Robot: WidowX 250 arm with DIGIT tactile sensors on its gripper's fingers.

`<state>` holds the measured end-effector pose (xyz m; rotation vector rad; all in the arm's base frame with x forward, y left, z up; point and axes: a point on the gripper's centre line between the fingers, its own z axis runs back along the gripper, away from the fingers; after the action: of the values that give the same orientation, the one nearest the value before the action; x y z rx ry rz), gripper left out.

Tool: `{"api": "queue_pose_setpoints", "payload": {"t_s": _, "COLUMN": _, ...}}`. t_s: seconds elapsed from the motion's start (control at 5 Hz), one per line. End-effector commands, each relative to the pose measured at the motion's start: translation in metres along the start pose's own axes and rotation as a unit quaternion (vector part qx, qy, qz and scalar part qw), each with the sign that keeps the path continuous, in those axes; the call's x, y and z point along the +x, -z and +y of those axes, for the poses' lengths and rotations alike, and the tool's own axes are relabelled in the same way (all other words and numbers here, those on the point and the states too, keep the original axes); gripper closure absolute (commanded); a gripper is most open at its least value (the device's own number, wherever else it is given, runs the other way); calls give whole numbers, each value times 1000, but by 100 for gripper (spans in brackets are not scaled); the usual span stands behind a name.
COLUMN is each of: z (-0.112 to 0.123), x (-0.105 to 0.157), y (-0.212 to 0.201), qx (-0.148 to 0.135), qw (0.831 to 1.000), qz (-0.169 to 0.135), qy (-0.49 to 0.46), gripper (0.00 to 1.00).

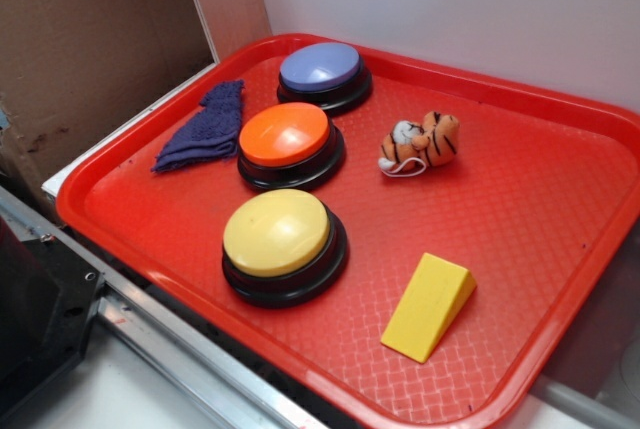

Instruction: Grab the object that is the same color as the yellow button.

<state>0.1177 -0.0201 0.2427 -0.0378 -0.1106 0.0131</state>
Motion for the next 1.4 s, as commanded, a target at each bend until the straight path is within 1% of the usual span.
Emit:
{"api": "queue_pose_setpoints", "payload": {"t_s": 0.0, "z": 0, "x": 0, "y": 0, "qx": 0, "qw": 1000, "qz": 0, "qy": 0, "gripper": 0}}
{"api": "queue_pose_setpoints", "payload": {"t_s": 0.2, "z": -28, "x": 15, "y": -4, "qx": -8, "qw": 999, "qz": -22, "qy": 38, "gripper": 0}}
{"api": "queue_pose_setpoints", "payload": {"t_s": 0.4, "z": -65, "x": 27, "y": -11, "qx": -25, "qw": 994, "qz": -49, "qy": 92, "gripper": 0}}
{"api": "queue_pose_setpoints", "payload": {"t_s": 0.6, "z": -98, "x": 33, "y": -13, "qx": -36, "qw": 988, "qz": -59, "qy": 140, "gripper": 0}}
{"api": "queue_pose_setpoints", "payload": {"t_s": 0.8, "z": -134, "x": 27, "y": 14, "qx": -55, "qw": 979, "qz": -21, "qy": 193, "gripper": 0}}
{"api": "queue_pose_setpoints", "payload": {"t_s": 1.0, "z": -147, "x": 22, "y": 46, "qx": -68, "qw": 976, "qz": 5, "qy": 208, "gripper": 0}}
{"api": "queue_pose_setpoints", "payload": {"t_s": 1.2, "z": -143, "x": 27, "y": 87, "qx": -69, "qw": 976, "qz": 32, "qy": 202, "gripper": 0}}
